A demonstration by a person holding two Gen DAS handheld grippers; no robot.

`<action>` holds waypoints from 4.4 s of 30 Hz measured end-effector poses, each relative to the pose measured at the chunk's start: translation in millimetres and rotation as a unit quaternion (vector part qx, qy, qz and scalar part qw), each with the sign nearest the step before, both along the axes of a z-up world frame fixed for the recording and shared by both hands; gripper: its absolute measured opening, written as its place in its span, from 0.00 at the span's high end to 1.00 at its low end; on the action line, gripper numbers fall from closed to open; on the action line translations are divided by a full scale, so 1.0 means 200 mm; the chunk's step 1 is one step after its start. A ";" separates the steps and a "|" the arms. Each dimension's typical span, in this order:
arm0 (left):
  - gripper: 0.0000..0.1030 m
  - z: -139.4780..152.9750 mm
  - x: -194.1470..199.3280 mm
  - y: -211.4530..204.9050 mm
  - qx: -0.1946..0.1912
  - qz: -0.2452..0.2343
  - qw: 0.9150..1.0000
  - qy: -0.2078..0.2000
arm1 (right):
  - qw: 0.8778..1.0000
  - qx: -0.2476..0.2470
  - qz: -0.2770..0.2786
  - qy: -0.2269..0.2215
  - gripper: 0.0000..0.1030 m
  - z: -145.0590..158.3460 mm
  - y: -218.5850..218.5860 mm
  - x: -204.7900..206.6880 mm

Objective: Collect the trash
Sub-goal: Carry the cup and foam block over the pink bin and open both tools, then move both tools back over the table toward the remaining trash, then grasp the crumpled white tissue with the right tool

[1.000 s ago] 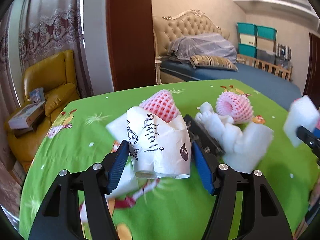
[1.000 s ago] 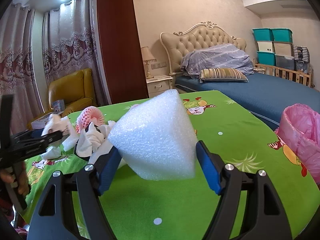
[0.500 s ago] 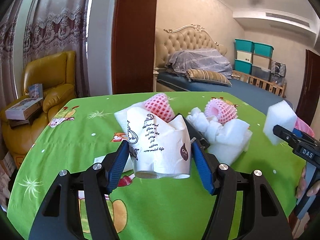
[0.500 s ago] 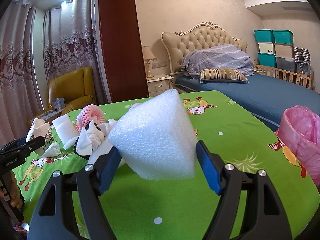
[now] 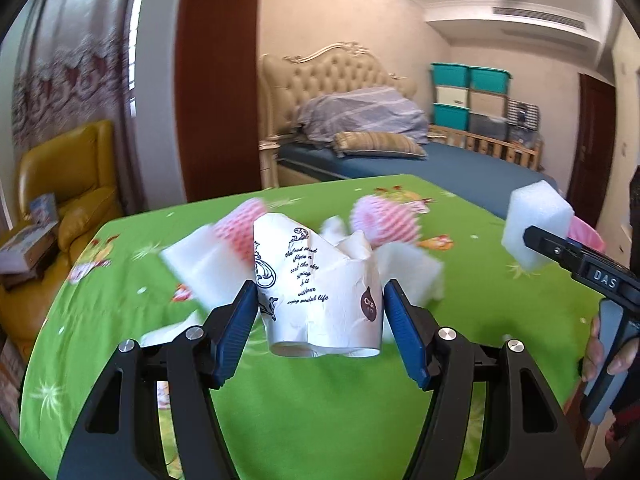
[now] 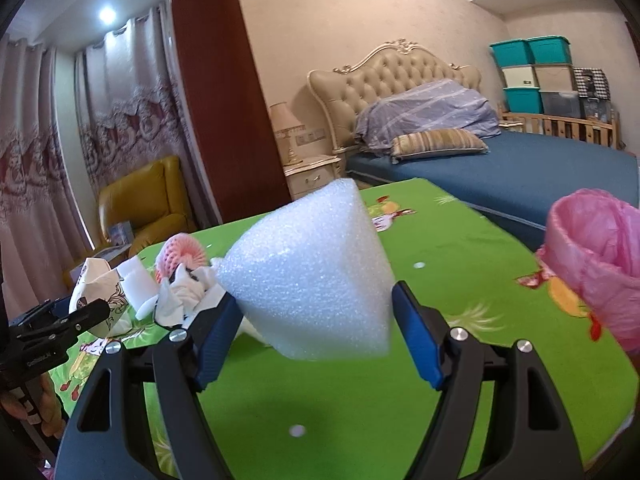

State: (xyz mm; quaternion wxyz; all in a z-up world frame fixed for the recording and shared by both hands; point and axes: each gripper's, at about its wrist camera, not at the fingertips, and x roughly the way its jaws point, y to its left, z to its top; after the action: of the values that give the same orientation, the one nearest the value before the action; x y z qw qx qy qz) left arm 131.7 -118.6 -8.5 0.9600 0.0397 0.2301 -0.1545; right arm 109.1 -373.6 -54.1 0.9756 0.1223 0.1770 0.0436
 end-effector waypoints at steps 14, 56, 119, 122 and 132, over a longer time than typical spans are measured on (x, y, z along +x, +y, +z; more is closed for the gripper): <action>0.41 0.06 0.02 -0.59 0.034 -0.147 0.989 0.015 | 0.995 -0.061 -0.081 -0.016 0.29 0.07 -0.37 -0.27; 0.12 0.21 0.64 -2.40 -0.038 -0.267 0.954 0.129 | 0.961 -0.098 -0.253 0.056 0.08 -0.07 -1.54 -0.21; 0.08 -0.24 0.12 0.66 0.048 0.126 0.987 0.092 | 0.974 -0.139 0.137 0.114 0.58 -0.08 0.90 0.58; 0.08 -0.25 0.12 0.66 0.047 0.126 0.986 0.097 | 0.974 -0.123 0.152 0.117 0.72 -0.08 0.86 0.55; 0.08 -0.27 0.14 0.64 0.059 0.135 0.983 0.108 | 0.988 -0.116 0.101 0.031 0.76 0.08 0.62 0.26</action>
State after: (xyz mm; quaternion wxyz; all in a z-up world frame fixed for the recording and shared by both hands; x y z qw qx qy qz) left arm 160.0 9.9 -62.3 0.9376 0.0483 0.3441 -0.0127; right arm 160.9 -248.7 -38.9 0.9678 -0.0089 0.2224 0.1177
